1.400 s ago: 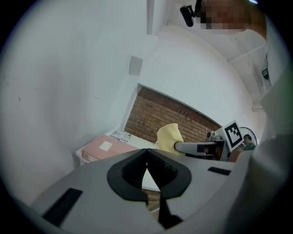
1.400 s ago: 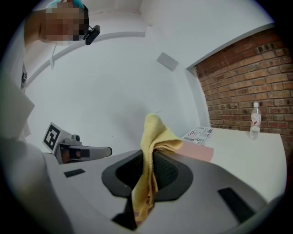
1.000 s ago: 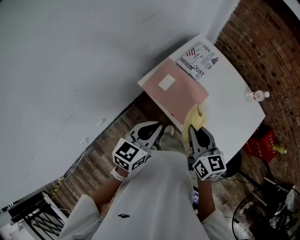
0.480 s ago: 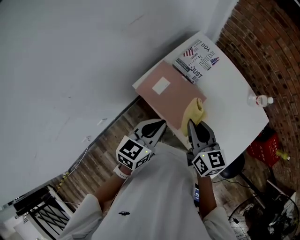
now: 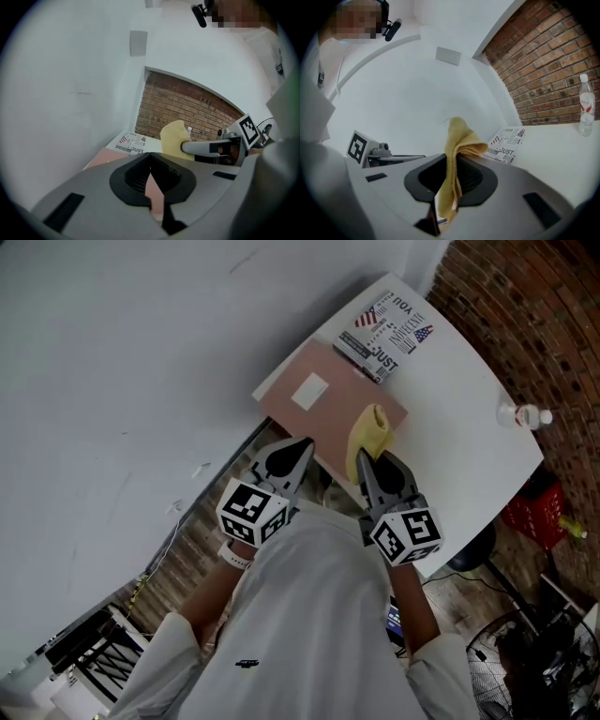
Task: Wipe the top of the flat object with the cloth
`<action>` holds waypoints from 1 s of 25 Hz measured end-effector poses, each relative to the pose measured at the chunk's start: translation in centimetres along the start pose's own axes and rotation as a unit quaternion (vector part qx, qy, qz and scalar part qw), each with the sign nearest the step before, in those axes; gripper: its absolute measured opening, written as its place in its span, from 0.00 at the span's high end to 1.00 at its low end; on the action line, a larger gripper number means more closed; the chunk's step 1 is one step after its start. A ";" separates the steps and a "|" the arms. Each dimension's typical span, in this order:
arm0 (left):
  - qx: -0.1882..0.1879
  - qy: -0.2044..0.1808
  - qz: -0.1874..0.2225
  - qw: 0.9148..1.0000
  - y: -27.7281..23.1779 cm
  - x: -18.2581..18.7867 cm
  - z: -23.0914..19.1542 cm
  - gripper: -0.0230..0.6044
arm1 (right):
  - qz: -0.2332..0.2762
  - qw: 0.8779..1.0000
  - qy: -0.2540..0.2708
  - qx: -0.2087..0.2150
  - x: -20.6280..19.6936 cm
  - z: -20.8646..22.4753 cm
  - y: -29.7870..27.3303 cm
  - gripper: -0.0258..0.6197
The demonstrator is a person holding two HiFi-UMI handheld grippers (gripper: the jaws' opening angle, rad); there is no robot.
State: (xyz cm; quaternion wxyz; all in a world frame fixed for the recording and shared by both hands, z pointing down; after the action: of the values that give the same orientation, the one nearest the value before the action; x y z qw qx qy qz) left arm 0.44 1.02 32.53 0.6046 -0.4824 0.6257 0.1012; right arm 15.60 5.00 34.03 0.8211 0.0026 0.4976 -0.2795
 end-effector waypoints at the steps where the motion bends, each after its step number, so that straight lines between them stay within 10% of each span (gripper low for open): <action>1: 0.007 0.000 -0.001 1.000 -0.3 0.0 -0.6 0.94 | 0.003 1.000 -0.008 0.002 0.2 0.1 -0.4 0.87; 25: 0.054 0.105 -0.066 0.991 -6.9 -5.8 -15.3 0.94 | -0.034 0.997 -0.066 0.023 3.5 0.8 -19.2 0.87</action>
State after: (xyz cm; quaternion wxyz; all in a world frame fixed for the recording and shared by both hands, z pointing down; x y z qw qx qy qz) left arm -5.78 -10.64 44.40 0.5658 -0.4975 0.6571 -0.0246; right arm 8.61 -13.08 36.80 0.8419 -0.0141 0.4355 -0.3184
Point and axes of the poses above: the fingertips, and each gripper's own axes: y backward along the fingers, z to its right, x out of its top, the point moved 5 cm from there along y, backward along the fingers, and after that the axes turned 1 degree about -x, right-handed, at the moved point
